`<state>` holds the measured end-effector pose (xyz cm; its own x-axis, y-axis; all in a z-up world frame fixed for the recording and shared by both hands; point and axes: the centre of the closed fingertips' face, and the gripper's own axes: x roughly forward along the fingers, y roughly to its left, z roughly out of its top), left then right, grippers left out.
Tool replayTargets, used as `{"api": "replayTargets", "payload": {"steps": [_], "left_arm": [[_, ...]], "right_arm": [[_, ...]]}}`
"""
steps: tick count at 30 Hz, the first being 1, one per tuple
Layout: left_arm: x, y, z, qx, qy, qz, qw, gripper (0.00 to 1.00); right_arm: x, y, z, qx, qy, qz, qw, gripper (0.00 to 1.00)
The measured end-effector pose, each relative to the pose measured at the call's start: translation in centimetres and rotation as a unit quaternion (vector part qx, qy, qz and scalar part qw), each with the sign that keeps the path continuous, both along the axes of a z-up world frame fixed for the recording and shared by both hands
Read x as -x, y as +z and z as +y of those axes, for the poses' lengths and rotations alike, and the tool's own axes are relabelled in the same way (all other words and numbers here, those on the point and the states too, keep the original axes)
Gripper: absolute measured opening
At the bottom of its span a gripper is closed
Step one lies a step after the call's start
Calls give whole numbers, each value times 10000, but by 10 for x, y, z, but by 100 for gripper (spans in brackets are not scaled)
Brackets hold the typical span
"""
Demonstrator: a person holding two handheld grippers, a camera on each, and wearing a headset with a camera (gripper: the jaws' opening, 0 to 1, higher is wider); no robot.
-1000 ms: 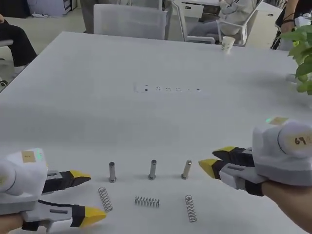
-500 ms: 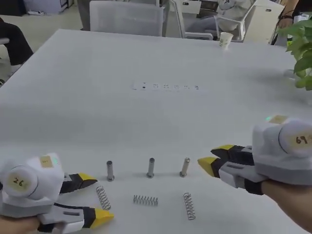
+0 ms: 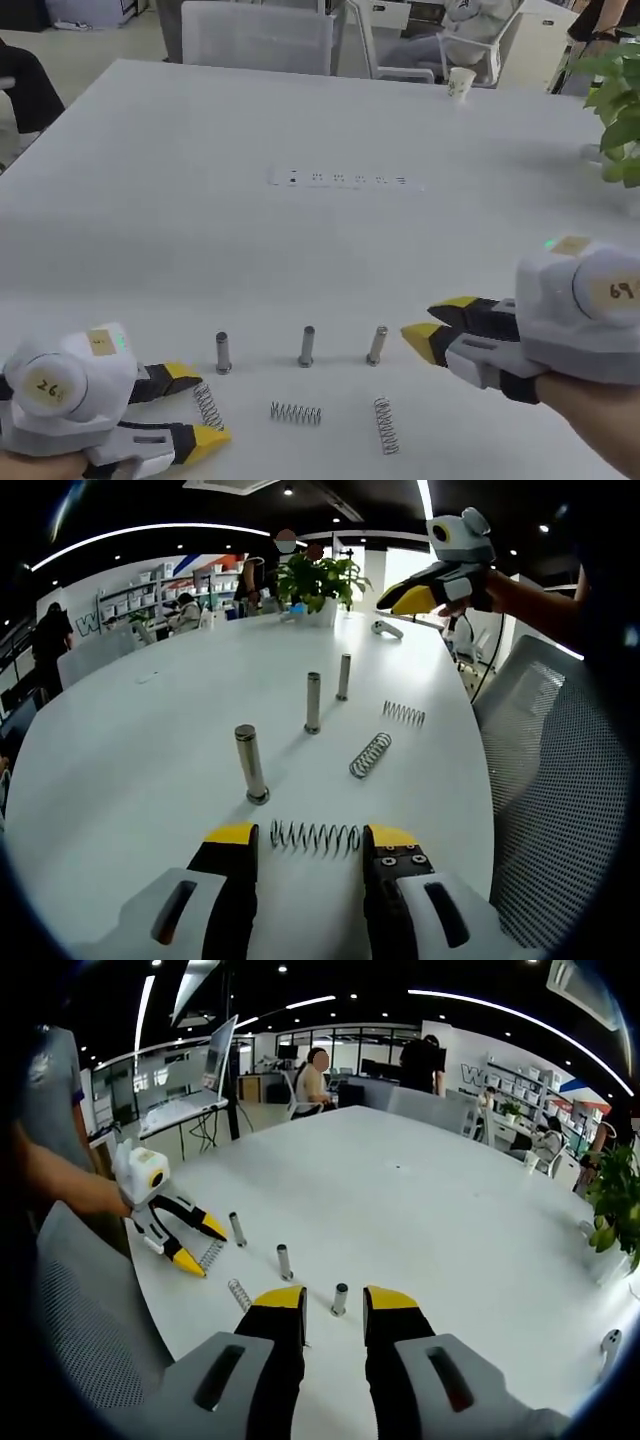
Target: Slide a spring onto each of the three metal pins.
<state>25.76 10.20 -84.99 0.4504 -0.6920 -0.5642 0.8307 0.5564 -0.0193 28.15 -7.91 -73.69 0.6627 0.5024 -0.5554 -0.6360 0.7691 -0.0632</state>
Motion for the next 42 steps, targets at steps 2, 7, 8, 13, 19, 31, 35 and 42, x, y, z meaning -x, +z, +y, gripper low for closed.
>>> {"api": "replayTargets", "payload": {"steps": [2,7,8,13,19,31,35,42], "left_arm": [[0,0,0,-21,9,-30,10000,34],[-1,0,1,-25,12,-68,10000,28],[-1,0,1,-26,17,-73,10000,28],[-1,1,1,-31,30,-90,10000,28],[2,1,3,-55,43,-106,9999,27],[35,49,-4,-59,-336,-758,9965,27],[44,76,-10,24,-454,-1060,9933,27],[47,122,-27,170,-653,-1628,9843,27]], "right_arm": [[2,2,2,16,30,-19,10000,21],[6,9,9,23,123,-82,9999,21],[7,10,10,24,143,-88,9999,21],[15,13,20,11,290,-93,9995,20],[30,12,38,-129,502,82,9986,20],[61,8,87,-857,1002,872,9874,18],[67,13,101,-1219,1112,1100,9801,18],[72,23,113,-1556,1286,1433,9689,17]]}}
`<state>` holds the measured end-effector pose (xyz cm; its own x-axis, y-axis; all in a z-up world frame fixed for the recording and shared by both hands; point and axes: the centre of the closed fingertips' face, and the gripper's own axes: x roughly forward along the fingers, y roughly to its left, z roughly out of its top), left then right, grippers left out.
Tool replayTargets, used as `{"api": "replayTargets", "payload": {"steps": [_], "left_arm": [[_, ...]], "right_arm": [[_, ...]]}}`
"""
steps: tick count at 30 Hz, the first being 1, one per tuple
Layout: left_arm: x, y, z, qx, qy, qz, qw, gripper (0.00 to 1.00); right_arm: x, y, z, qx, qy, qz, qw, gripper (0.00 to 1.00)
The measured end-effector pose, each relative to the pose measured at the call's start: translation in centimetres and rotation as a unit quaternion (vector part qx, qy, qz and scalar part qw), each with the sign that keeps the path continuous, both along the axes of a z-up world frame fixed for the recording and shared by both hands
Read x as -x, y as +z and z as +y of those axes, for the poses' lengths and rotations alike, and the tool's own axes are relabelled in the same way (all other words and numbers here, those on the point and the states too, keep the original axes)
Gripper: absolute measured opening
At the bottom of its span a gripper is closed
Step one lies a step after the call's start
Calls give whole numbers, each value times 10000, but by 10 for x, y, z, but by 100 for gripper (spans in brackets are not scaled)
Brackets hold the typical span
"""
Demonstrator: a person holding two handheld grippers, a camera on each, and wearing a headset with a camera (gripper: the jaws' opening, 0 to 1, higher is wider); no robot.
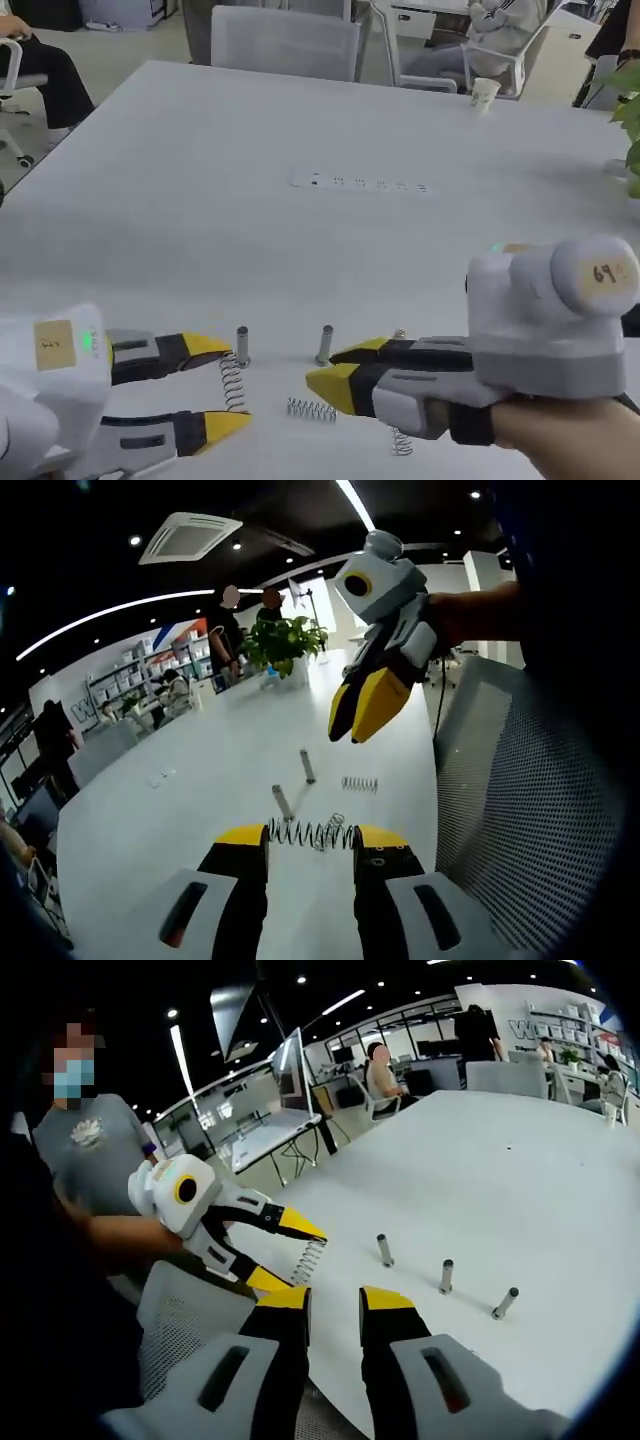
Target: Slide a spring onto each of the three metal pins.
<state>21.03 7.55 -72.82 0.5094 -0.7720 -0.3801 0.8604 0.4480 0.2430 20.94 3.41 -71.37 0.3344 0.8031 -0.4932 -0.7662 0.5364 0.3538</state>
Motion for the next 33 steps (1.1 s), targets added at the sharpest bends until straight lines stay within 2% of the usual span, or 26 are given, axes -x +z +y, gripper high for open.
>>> {"api": "replayTargets", "payload": {"steps": [4,8,16,19,21,25,33], "left_arm": [[1,20,-12,30,-151,-325,9994,27],[1,28,-20,57,-223,-488,9985,27],[3,31,-31,13,-379,-646,9972,27],[4,33,-32,21,-408,-691,9968,27],[4,35,-34,42,-426,-722,9965,27],[4,38,-35,60,-442,-759,9961,27],[5,38,-39,47,-471,-789,9958,28]], "right_arm": [[2,6,4,-199,64,219,9995,17],[3,13,8,-474,54,488,9977,17],[9,9,14,-644,76,1009,9928,18],[10,10,15,-720,57,1117,9911,17],[11,10,17,-845,15,1383,9868,17],[10,6,18,-826,17,1448,9860,15],[13,4,21,-929,-13,1759,9800,10]]}}
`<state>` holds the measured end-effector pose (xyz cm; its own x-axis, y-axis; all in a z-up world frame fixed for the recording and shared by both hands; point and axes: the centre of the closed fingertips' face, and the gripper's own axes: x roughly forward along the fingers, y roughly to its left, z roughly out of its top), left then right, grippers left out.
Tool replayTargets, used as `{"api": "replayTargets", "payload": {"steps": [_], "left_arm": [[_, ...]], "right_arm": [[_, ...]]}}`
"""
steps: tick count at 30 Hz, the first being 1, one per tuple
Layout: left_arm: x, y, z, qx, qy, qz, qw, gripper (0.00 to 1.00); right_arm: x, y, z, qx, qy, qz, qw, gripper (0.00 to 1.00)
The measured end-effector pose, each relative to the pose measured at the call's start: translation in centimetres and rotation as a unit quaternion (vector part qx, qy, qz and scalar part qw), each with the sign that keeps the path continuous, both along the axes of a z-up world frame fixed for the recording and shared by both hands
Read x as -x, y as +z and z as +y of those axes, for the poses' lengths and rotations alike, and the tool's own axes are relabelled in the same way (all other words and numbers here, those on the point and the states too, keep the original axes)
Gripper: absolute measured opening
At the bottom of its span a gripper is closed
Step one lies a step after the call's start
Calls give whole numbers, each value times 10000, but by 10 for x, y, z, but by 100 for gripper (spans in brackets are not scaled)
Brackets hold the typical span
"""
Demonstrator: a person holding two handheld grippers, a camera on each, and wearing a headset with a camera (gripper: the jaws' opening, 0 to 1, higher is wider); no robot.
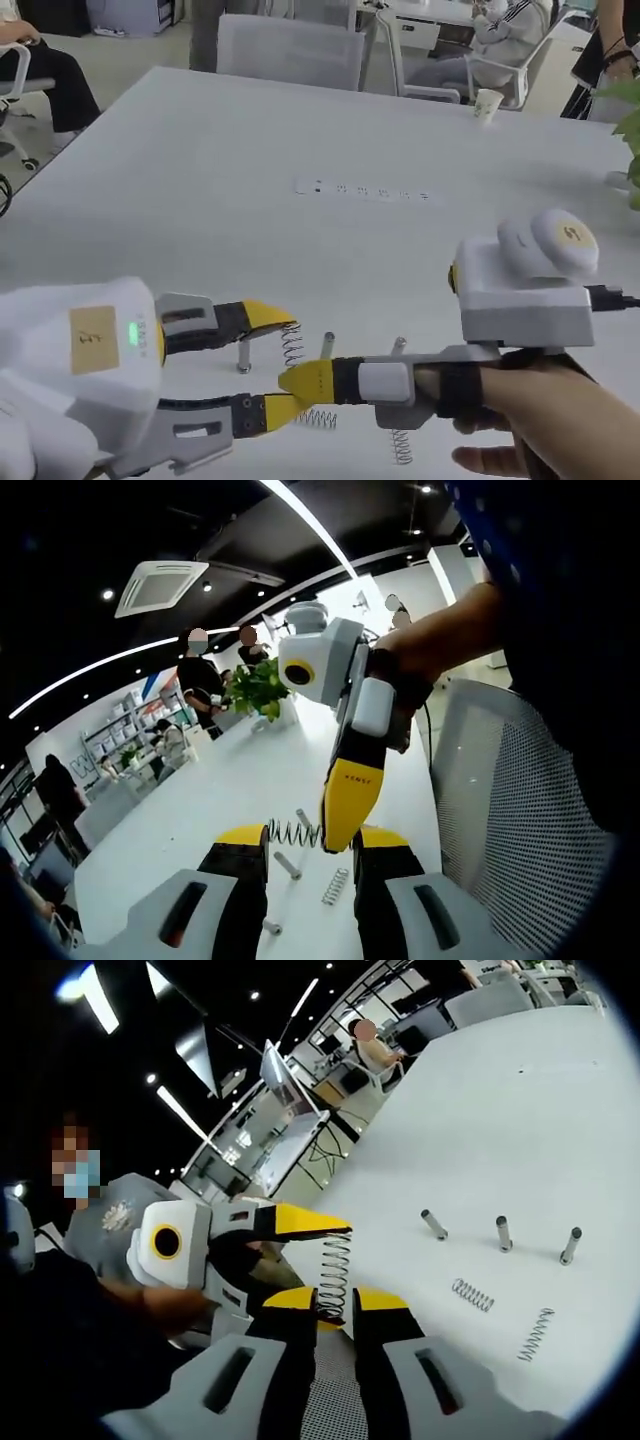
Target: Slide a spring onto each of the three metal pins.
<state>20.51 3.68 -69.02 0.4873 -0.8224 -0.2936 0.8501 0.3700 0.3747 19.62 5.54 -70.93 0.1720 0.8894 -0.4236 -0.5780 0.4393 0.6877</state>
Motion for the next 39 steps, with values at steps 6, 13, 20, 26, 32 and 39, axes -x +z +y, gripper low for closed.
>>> {"api": "replayTargets", "payload": {"steps": [6,13,20,26,32,39], "left_arm": [[3,-2,-2,-49,-64,25,10000,28],[10,0,-6,110,-306,353,9988,39],[20,-2,5,301,-674,1273,9891,35],[17,1,17,578,-788,1967,9756,29],[19,3,15,617,-1032,2224,9675,26],[30,-5,3,406,-1341,2483,9585,20]], "right_arm": [[3,-2,-1,85,58,82,9999,8],[4,-4,-3,211,139,-14,9997,8],[10,-8,-9,551,482,-379,9966,8],[24,-12,-13,753,1059,-696,9891,8],[35,-20,-20,1329,1799,-1195,9673,8],[39,-23,-17,1825,2476,-1941,9315,7]]}}
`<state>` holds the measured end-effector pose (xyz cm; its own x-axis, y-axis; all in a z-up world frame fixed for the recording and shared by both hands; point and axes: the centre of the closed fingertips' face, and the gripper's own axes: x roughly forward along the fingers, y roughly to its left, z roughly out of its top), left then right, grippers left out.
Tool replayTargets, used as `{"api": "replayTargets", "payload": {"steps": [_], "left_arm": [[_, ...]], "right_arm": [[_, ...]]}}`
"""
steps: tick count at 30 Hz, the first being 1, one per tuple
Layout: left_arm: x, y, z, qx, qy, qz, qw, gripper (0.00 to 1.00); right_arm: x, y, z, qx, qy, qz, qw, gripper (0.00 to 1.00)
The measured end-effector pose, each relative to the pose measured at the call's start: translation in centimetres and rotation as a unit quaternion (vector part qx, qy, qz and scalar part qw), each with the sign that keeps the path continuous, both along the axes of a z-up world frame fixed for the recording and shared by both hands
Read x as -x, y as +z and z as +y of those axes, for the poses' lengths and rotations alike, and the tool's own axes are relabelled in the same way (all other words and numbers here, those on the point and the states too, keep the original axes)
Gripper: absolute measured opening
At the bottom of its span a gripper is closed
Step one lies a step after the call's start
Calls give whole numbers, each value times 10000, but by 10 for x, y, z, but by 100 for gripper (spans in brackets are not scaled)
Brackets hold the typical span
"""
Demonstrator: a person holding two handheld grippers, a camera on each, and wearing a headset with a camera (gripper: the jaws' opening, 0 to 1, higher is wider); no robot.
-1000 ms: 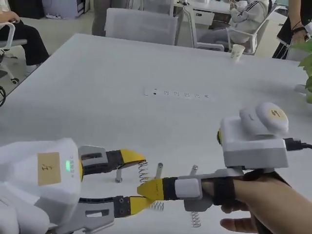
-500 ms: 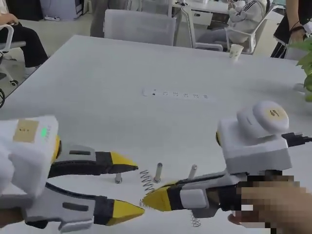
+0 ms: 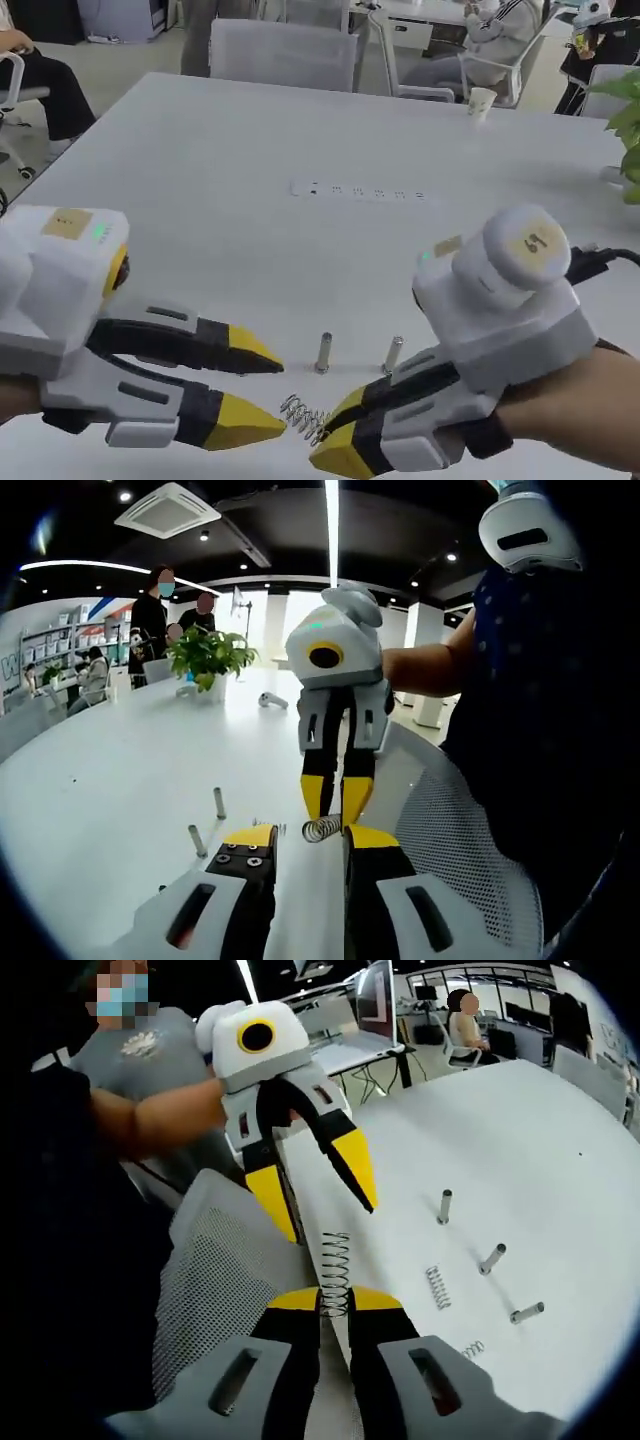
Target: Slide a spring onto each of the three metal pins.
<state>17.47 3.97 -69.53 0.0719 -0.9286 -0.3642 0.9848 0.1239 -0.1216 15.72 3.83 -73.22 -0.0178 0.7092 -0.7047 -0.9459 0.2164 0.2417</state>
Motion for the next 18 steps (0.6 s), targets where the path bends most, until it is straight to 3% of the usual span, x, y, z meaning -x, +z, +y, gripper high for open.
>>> {"api": "replayTargets", "payload": {"steps": [3,7,18], "left_arm": [[2,-1,-2,-1,-38,54,10000,17],[5,-5,-2,-62,-89,136,9998,10],[13,-16,-6,-233,-217,209,9993,4]], "right_arm": [[1,0,0,131,275,-235,9993,7],[3,0,1,188,384,-321,9986,7],[5,-6,-2,479,666,-497,9954,7]]}}
